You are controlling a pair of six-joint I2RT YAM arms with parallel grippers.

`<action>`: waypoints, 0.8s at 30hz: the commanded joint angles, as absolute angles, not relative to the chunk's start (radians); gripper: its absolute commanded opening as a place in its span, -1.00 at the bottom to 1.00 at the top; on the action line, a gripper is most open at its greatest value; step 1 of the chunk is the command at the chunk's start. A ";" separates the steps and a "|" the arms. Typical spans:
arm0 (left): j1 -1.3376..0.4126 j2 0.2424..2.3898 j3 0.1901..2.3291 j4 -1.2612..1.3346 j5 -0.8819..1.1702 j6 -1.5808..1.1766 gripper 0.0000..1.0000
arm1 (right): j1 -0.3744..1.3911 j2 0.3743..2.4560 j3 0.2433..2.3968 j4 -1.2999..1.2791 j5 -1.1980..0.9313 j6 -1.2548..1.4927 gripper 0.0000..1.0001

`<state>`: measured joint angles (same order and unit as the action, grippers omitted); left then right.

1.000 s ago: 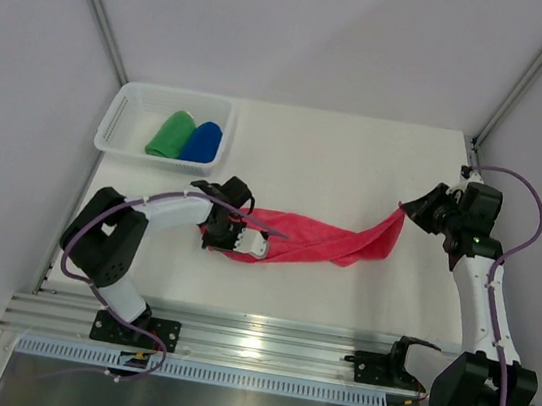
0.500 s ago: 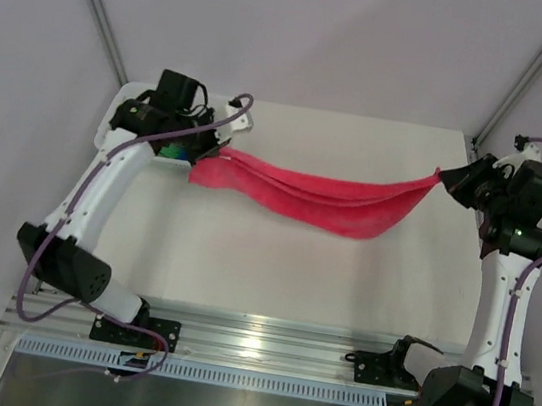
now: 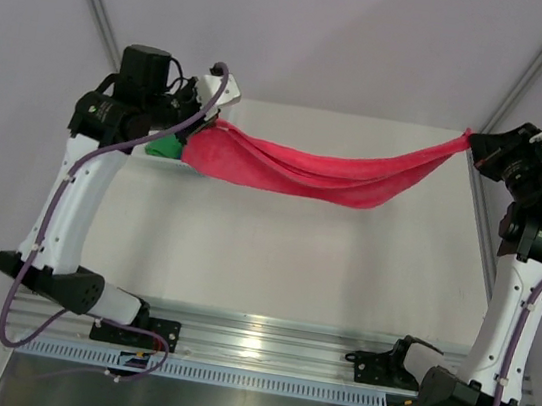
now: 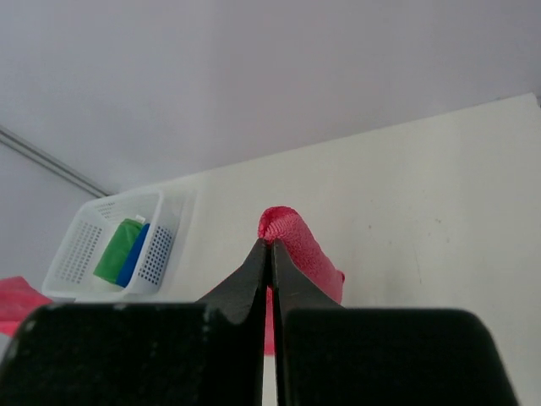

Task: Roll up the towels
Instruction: Flatten the towel

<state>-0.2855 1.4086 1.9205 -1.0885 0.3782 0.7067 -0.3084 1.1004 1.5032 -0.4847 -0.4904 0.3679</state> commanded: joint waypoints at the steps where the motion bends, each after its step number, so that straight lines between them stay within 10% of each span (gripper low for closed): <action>1: -0.285 1.492 1.829 -1.017 0.411 0.669 -0.99 | -0.316 1.135 1.439 -0.398 -0.495 0.409 -1.00; 12: -0.500 1.695 1.435 -0.908 0.350 0.793 -0.99 | -0.097 1.181 1.146 -0.328 -0.376 0.422 -1.00; 19: -0.548 1.812 1.292 -1.032 0.379 0.841 -0.22 | -0.074 1.174 1.006 -0.314 -0.356 0.436 -1.00; 24: -0.549 1.804 1.261 -1.074 0.359 0.845 -0.09 | -0.074 1.163 1.005 -0.331 -0.354 0.414 -1.00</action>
<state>-0.5529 1.8400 1.2648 -1.0348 0.3492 0.8169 -0.0742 1.1885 0.9951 -0.3717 -0.3725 0.4274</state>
